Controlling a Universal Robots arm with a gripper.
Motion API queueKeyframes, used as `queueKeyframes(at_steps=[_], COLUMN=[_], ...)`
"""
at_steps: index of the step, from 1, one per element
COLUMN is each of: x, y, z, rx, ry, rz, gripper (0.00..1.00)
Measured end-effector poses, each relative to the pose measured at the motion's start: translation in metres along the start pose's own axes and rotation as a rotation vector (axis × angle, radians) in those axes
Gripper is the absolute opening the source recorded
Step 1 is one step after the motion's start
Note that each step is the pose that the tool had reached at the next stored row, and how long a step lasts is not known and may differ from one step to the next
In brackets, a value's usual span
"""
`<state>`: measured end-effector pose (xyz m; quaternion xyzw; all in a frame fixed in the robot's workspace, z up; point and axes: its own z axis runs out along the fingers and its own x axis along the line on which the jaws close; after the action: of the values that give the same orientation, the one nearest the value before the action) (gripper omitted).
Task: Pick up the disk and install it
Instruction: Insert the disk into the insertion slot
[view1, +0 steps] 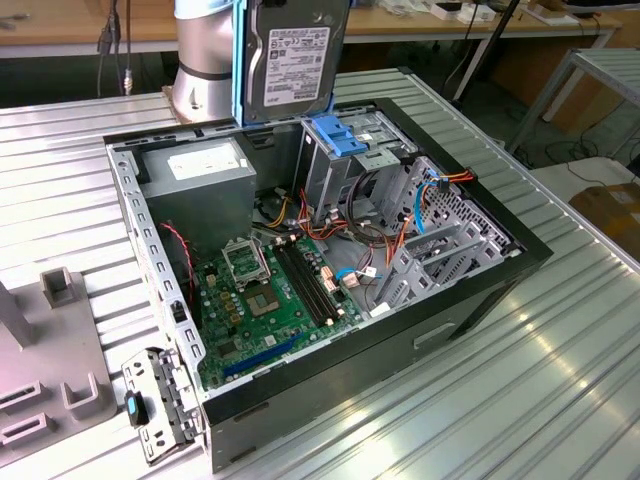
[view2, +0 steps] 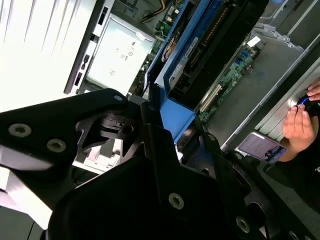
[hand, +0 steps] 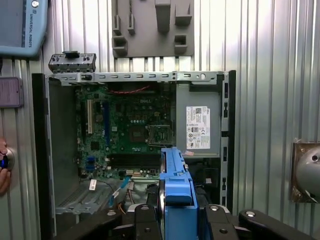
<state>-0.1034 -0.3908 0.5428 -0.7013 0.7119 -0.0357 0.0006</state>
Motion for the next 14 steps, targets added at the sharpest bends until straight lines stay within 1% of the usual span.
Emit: queueKeyframes(at_steps=[2, 5, 6, 8, 9, 10, 11, 13, 14], x=[0.0043, 0.0133, 0.0220, 0.0352, 0.0402, 0.0474, 0.0524, 0.0557, 0.0561], y=[0.0000, -0.0002, -0.0003, -0.0005, -0.0005, -0.0006, -0.0007, -0.0007, -0.0007], z=[0.0003, 0.0009, 0.0014, 0.0023, 0.0027, 0.0032, 0.0035, 0.0038, 0.0039], rx=[0.0000, 0.0000, 0.0000, 0.0000, 0.0001, 0.0001, 0.0002, 0.0002, 0.0002], ry=[0.0002, 0.0009, 0.0020, 0.0044, 0.0055, 0.0072, 0.0090, 0.0107, 0.0109], rz=[0.000, 0.000, 0.000, 0.000, 0.000, 0.000, 0.000, -0.001, 0.000], gripper=[0.37, 0.37, 0.37, 0.37, 0.37, 0.37, 0.37, 0.37, 0.37])
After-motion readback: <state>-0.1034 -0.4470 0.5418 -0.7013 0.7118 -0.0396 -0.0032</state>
